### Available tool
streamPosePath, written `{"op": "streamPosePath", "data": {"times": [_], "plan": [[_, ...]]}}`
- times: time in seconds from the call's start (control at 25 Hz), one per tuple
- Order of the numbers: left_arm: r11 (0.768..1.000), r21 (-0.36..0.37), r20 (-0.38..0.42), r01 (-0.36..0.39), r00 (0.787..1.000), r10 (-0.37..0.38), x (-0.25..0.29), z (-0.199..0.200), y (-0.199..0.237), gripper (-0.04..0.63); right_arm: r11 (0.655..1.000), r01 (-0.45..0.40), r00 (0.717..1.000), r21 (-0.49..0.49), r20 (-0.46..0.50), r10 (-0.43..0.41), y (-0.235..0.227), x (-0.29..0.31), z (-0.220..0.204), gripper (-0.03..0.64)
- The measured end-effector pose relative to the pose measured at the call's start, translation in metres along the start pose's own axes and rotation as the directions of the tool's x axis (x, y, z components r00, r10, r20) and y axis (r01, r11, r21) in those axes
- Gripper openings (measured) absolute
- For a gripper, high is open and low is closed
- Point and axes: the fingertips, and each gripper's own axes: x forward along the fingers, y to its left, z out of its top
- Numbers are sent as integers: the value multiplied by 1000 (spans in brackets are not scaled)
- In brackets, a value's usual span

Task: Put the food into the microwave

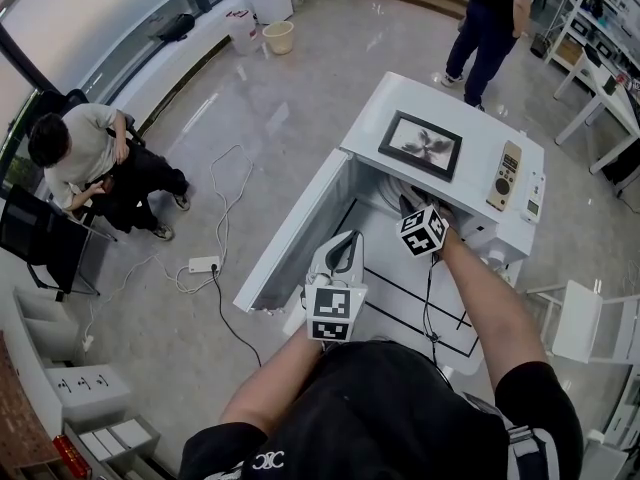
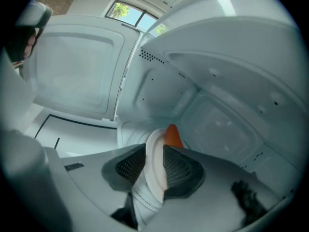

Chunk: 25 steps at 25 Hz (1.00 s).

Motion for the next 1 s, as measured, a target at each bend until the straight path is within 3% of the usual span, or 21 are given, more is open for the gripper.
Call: {"op": "streamPosePath", "data": {"times": [0.16, 0.48, 0.72, 1.0], "plan": [[1000, -2, 2, 2, 1000, -2, 1, 0, -1, 9, 999, 24, 998, 44, 64, -27, 3, -18, 9, 11], [1000, -4, 16, 20, 1000, -20, 7, 6, -6, 9, 974, 15, 981, 226, 186, -58, 16, -76, 23, 9], [998, -10, 25, 54, 998, -54, 15, 10, -18, 9, 911, 3, 945, 413, 297, -138, 15, -136, 39, 8], [995, 1, 36, 96, 995, -96, 21, 16, -34, 9, 870, 39, 901, 492, 358, -243, 8, -203, 37, 8]]}}
